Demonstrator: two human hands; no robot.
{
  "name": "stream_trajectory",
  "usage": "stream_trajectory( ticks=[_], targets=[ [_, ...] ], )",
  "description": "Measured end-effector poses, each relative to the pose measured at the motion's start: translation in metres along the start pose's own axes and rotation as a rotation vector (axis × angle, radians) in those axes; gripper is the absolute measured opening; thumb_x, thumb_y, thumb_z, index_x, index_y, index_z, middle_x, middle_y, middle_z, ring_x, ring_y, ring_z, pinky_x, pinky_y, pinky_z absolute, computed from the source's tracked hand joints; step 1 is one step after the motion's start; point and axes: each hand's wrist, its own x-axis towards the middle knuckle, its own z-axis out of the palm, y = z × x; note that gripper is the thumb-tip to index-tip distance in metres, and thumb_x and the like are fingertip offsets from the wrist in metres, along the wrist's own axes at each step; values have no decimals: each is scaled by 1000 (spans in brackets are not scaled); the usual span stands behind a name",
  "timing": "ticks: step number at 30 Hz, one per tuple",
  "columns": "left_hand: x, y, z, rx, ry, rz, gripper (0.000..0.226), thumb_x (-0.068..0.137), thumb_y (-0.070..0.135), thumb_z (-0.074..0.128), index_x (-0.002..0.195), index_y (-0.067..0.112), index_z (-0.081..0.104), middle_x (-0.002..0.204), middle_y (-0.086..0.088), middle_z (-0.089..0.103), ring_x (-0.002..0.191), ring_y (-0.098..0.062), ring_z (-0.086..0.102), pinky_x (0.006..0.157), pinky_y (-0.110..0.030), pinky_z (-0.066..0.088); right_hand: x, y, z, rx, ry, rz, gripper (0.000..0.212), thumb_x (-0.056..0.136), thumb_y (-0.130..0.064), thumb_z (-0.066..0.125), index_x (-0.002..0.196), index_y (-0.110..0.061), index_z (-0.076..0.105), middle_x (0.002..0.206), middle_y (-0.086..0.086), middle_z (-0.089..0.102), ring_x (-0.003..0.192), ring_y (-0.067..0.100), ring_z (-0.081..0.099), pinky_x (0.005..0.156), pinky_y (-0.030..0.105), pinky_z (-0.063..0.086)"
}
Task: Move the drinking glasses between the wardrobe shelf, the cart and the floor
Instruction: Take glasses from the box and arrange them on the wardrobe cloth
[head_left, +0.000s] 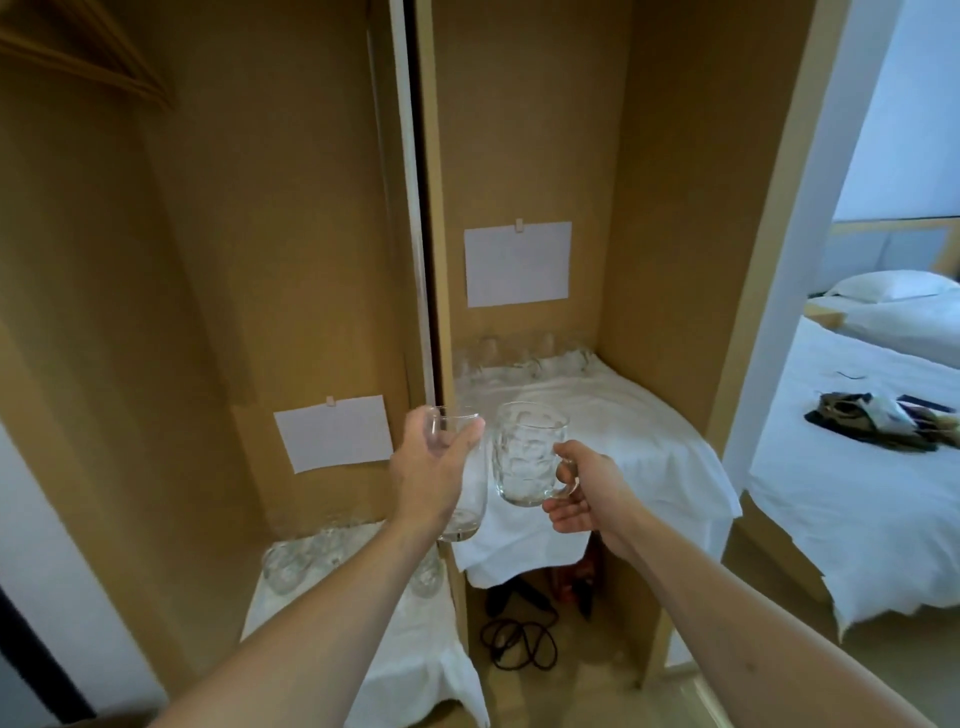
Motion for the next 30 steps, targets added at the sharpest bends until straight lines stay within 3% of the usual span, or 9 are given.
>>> stream_trajectory(
  ticks=[4, 7, 11, 16, 21, 30],
  targets=[
    [4, -3, 31, 1, -46, -2, 41, 74, 72, 70, 96, 39, 57, 85, 7, 69, 75, -13, 66, 69, -43, 58, 11, 5, -24, 22, 53, 9, 42, 92, -42, 60, 64, -14, 49, 72, 24, 69, 57, 27, 56, 55, 32, 56],
    [10, -10, 51, -12, -62, 0, 48, 72, 74, 70, 100, 37, 59, 87, 14, 67, 80, -3, 64, 73, -32, 52, 23, 9, -37, 40, 82, 33, 41, 93, -42, 59, 65, -13, 49, 72, 23, 68, 57, 27, 57, 56, 32, 56],
    [26, -18, 79, -15, -103, -34, 71, 65, 77, 68, 117, 30, 59, 96, 11, 67, 91, -8, 65, 80, -33, 51, 49, 13, -53, 30, 117, 67, 40, 93, -44, 60, 69, -13, 51, 72, 22, 69, 51, 26, 58, 57, 33, 57],
    [65, -27, 120, -17, -122, -58, 53, 76, 60, 79, 113, 38, 50, 106, 10, 66, 97, -8, 63, 81, -31, 50, 93, 6, -69, 41, 139, 89, 39, 90, -45, 61, 69, -14, 50, 73, 23, 68, 47, 24, 54, 62, 36, 57],
    [108, -42, 161, -40, -131, -67, 58, 75, 59, 81, 117, 35, 48, 103, 12, 64, 91, -3, 62, 72, -22, 43, 144, -7, -82, 11, 187, 88, 38, 92, -44, 60, 73, -12, 52, 73, 21, 70, 58, 28, 60, 58, 34, 59],
    [173, -80, 199, -14, -204, -130, 64, 71, 62, 82, 117, 39, 44, 106, 21, 59, 104, -13, 59, 76, -23, 43, 229, -13, -82, -19, 213, 138, 41, 93, -45, 59, 72, -10, 57, 74, 19, 73, 63, 29, 67, 64, 36, 62]
  ],
)
